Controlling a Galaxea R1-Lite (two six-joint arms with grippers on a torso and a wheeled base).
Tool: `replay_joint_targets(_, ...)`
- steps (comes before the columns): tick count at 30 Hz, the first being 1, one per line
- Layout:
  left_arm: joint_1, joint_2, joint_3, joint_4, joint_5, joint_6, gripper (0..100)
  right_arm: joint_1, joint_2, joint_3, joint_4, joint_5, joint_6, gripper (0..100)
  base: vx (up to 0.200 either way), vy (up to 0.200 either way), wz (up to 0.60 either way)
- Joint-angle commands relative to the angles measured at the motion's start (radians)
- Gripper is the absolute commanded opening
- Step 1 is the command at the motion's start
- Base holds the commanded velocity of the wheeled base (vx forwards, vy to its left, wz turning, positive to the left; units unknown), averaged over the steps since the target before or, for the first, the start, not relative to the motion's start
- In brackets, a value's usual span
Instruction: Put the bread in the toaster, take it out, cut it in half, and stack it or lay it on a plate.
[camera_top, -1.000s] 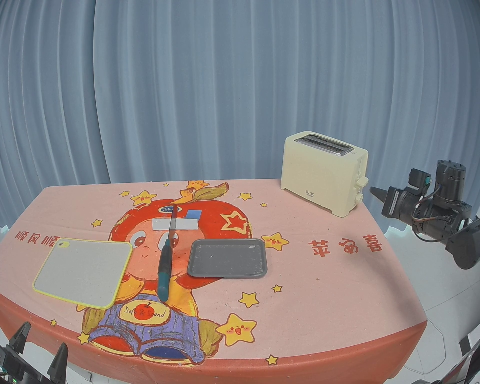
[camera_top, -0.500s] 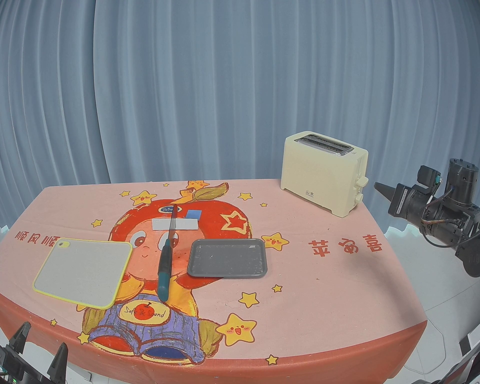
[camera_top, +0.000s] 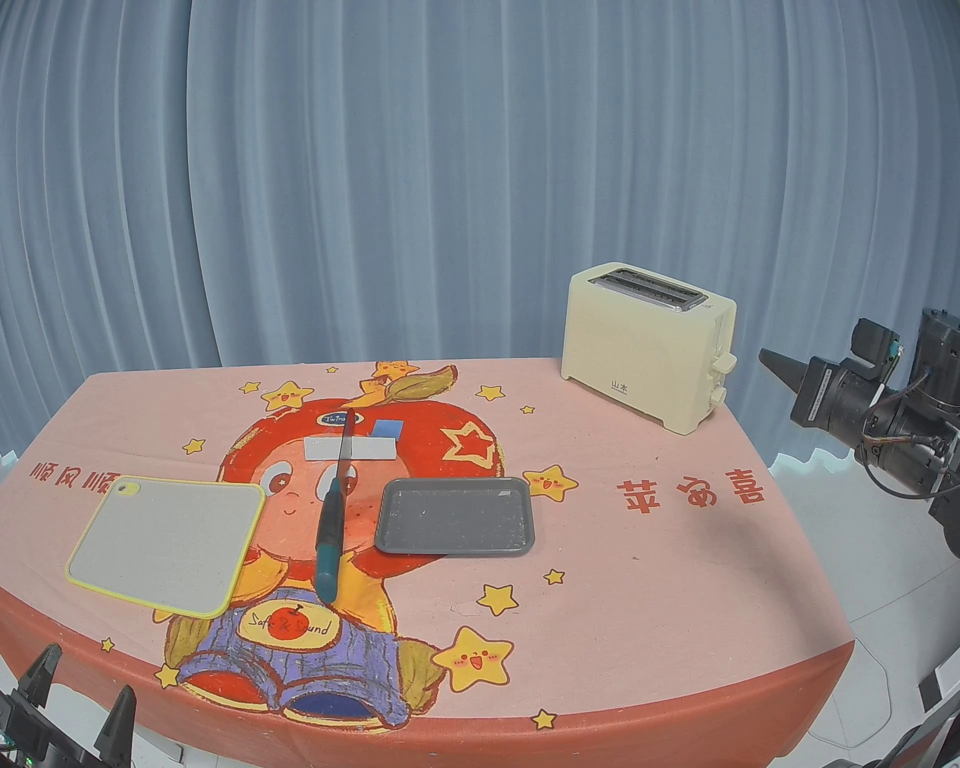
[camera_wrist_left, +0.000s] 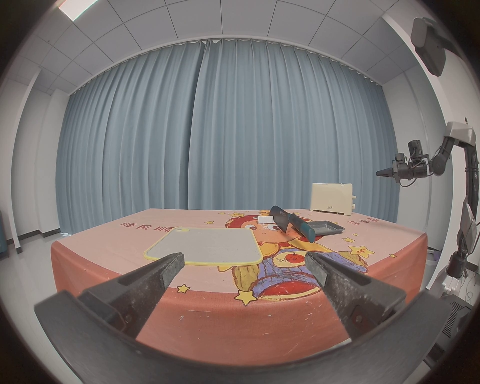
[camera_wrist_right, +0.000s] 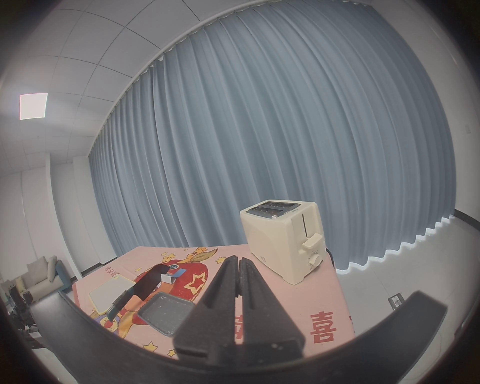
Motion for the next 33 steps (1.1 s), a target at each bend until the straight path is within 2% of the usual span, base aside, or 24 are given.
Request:
replay_joint_targets(1, 0.0, 0.001, 0.018, 0.0, 0.0, 0.0, 100, 0.004, -0.019, 0.0, 0.002, 0.0, 0.001, 0, 0.0, 0.0, 0.0)
replay_joint_targets(33, 0.0, 0.001, 0.018, 0.0, 0.0, 0.0, 100, 0.01, 0.005, 0.017, 0.002, 0.0, -0.005, 0, 0.0, 0.0, 0.0)
